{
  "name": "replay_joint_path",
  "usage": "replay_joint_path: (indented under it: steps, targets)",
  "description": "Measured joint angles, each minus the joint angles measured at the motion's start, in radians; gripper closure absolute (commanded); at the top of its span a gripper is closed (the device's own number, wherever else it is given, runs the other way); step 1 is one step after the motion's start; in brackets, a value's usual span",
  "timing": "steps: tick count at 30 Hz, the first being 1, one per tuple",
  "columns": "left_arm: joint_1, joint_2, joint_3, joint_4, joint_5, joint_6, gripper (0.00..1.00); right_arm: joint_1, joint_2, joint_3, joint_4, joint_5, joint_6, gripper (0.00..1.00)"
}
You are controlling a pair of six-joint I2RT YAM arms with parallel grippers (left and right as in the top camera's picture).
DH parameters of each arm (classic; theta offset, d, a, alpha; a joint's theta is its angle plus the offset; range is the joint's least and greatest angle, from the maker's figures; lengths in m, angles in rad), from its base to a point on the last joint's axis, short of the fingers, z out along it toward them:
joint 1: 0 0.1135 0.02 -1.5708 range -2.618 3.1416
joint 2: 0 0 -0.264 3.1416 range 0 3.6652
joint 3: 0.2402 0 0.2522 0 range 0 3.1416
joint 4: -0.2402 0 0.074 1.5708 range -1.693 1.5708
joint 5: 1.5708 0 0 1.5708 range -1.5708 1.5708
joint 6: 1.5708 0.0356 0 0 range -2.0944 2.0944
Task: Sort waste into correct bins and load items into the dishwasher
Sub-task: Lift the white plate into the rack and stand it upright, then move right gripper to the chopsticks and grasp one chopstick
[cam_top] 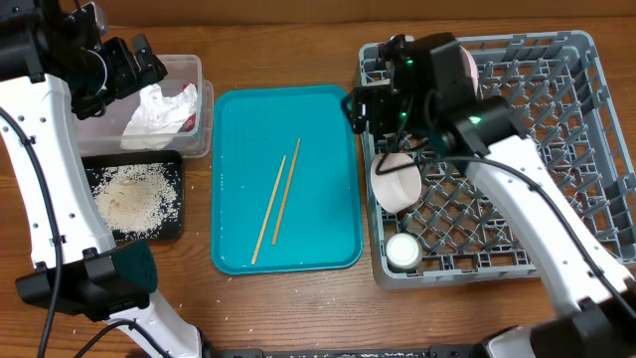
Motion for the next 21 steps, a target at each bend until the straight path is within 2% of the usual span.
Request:
replay_joint_path:
  steps: [6,10,17,21]
  targets:
    - [0.000,0.000,0.000,0.000,0.000,0.000,0.00,0.075,0.109,0.000,-0.001,-0.014,0.147,0.28]
    - [0.000,0.000,0.000,0.023,0.000,0.000,0.00,0.167,0.181,0.000,-0.002,0.043,0.237,0.33]
    - [0.000,0.000,0.000,0.030,0.000,0.000,0.00,0.324,0.283,0.000,0.001,0.187,0.396,0.55]
    - [0.000,0.000,0.000,0.030,0.000,0.000,0.00,0.348,0.346,0.000,0.016,0.228,0.463,0.60]
